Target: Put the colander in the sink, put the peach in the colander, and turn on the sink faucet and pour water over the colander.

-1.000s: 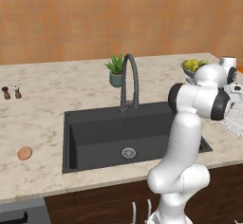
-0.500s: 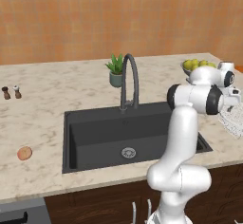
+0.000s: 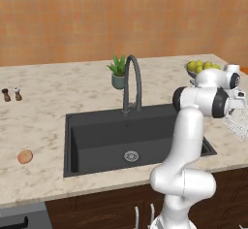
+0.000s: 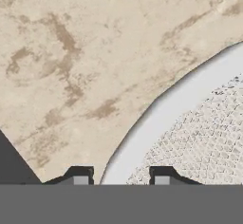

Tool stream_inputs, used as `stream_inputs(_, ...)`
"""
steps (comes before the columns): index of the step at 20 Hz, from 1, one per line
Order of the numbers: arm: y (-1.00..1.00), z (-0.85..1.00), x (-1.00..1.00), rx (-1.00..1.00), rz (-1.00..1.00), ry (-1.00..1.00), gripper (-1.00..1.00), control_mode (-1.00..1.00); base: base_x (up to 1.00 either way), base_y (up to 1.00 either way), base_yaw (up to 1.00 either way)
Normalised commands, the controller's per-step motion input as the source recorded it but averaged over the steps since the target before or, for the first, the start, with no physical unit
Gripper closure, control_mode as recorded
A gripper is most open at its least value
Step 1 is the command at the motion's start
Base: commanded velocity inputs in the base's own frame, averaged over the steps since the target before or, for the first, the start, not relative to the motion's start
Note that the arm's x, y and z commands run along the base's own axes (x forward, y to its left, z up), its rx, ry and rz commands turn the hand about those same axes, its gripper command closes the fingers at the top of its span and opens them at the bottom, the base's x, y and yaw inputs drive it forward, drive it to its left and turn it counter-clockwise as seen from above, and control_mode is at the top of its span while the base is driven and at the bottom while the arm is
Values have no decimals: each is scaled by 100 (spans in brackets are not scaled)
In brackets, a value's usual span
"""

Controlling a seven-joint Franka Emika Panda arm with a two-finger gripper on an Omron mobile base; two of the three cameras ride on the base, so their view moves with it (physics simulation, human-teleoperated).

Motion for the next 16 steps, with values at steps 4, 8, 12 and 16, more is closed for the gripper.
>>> stream_inputs(4,29,4,-16,0,1,-2,100,-100,0,0,0)
stream_inputs(8,71,41,-21,0,11,-5,100,-100,0,0,0)
stream_inputs(12,96,52,-24,0,22,-9,100,-100,0,0,0)
stream_inputs(16,100,28,-20,0,37,-10,100,-100,0,0,0)
